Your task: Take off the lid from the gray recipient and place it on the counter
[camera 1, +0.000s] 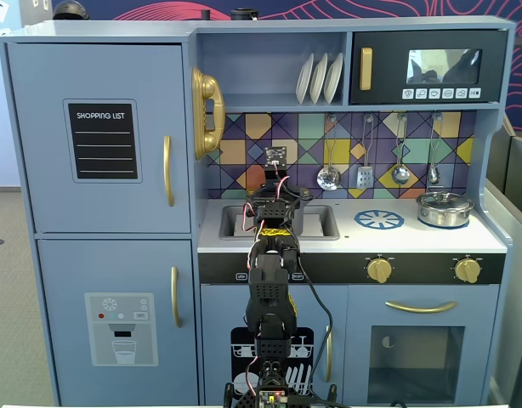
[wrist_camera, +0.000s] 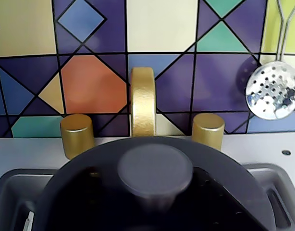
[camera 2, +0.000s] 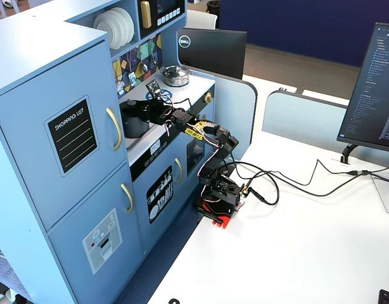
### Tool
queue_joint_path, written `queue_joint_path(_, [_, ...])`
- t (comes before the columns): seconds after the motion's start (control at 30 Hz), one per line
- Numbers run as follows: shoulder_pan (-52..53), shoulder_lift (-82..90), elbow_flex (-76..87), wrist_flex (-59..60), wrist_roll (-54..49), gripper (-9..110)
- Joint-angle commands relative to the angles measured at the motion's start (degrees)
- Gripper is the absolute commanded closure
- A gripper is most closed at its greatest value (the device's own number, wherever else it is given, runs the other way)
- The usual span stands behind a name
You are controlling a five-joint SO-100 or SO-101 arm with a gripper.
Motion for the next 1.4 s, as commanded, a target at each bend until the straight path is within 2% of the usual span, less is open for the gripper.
queue_joint_path(0.0, [-0.35, 0.26, -5.01, 0.53, -1.76, 102])
queue_joint_path(0.4, [2.81, 3.60, -12.48, 2.81, -3.96, 101])
queue_joint_path(0.83, [23.82, 6.68, -10.28, 4.31, 2.29, 101])
queue_joint_path(1.07, [29.79, 2.72, -1.49, -4.48, 2.81, 101])
queue_joint_path(1.37, [31.90, -8.79, 1.76, -15.73, 1.49, 101])
